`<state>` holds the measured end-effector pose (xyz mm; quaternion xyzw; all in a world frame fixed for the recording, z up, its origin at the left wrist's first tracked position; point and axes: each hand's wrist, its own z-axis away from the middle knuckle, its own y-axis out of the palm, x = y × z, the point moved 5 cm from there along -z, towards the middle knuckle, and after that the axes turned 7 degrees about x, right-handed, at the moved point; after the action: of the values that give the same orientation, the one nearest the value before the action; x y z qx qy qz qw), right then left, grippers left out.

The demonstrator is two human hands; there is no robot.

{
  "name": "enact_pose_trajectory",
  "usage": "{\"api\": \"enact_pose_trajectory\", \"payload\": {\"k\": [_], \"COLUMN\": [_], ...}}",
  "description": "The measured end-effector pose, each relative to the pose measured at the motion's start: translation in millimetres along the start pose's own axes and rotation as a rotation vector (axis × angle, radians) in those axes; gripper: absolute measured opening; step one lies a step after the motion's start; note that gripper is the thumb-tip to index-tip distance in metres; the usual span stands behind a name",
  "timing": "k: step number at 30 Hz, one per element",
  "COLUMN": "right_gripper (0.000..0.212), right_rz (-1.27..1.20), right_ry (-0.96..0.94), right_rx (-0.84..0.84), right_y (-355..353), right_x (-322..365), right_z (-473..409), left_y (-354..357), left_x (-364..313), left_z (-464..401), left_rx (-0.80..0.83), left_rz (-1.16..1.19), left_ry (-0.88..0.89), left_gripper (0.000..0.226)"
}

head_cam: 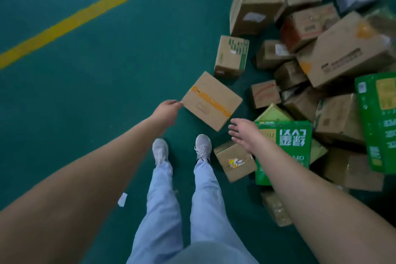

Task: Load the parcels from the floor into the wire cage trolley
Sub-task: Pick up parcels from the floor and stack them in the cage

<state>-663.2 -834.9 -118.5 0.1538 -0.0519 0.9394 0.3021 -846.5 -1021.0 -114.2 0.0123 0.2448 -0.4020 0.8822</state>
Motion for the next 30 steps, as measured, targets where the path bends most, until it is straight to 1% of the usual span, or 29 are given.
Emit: {"api": "enact_pose_trajectory", "payload": {"k": [3,5,8,11,14,17,20,22,24,27,30], "right_gripper": [0.038,0.038,0.036,0.032,0.025,0.038,0.057,0.068,0.075,0.084,0.090], "right_rz": [-0.034,-0.051,-0.108,-0.169,-0.232,-0.249,-0.241,-0.254,-0.279,-0.294,-0.277], "right_ry": [0.084,0.108,0.142,0.170,0.167,0.148,0.140,0.156,0.189,0.205,0.171], "right_rx": [-0.061,-0.090,-0.131,-0.139,-0.169,-0.211,-0.269,-0.288,-0.280,-0.272,-0.284], "right_y": [-1,1,12,26,33,36,36,37,38,39,37], "right_x": [-26,-40,-66,-89,-109,-126,-146,-162,-178,-194,-196], "right_z": [-57,-88,-140,-193,-253,-311,-363,-390,-412,-434,-435], "left_y": [13,17,18,17,24,31,38,40,40,43,44], "left_x": [10,19,33,50,64,75,88,100,115,139,140], "left_z": [-69,-102,-158,-218,-280,-334,-386,-414,-436,-459,-462], "left_rx": [0.089,0.152,0.196,0.224,0.216,0.186,0.146,0.100,0.082,0.130,0.136], "left_rz": [-0.120,-0.205,-0.303,-0.391,-0.436,-0.501,-0.635,-0.707,-0.703,-0.615,-0.605], "left_ry": [-0.045,-0.061,-0.095,-0.140,-0.160,-0.136,-0.082,-0.078,-0.112,-0.195,-0.191], "left_gripper": [0.039,0.038,0.030,0.042,0.051,0.058,0.069,0.076,0.075,0.064,0.067]}}
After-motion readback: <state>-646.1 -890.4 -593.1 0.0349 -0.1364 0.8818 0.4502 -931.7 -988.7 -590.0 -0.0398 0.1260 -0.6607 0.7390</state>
